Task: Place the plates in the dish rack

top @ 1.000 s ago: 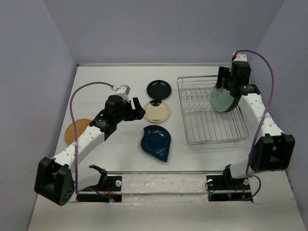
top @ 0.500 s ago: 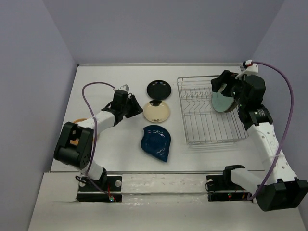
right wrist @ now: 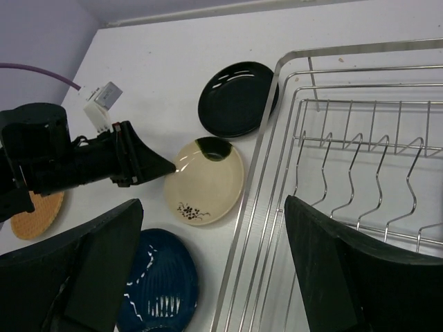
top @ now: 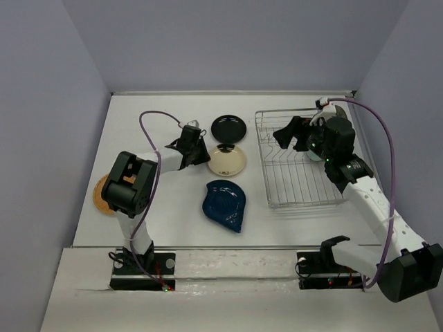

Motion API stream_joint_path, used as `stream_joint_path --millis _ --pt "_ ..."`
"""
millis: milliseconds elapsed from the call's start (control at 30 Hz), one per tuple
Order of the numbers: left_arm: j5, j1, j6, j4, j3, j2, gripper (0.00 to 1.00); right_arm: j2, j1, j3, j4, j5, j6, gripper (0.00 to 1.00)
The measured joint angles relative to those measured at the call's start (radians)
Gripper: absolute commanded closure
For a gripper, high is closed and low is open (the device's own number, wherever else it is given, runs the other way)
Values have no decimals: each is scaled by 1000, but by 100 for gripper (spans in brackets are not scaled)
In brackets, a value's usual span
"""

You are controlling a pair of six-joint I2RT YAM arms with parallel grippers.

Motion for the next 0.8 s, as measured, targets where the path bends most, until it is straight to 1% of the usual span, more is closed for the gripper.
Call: stream_joint_path --millis 33,133,367,500,633,800 --pt "-6 0 2 -2 8 2 76 2 6 0 5 0 1 12" --pt "-23 0 6 -2 21 8 94 17 24 0 18 -8 6 12" --pt "-29 -1 12 28 23 9 94 52 60 0 32 -22 7 12" --pt "-34 -2 18 14 8 -40 94 76 90 5 35 -55 -4 9" --pt "-53 0 40 -37 -21 -192 94 145 106 31 34 -125 -19 6" --pt "-50 5 63 -61 -84 -489 94 234 117 52 32 -184 -29 4"
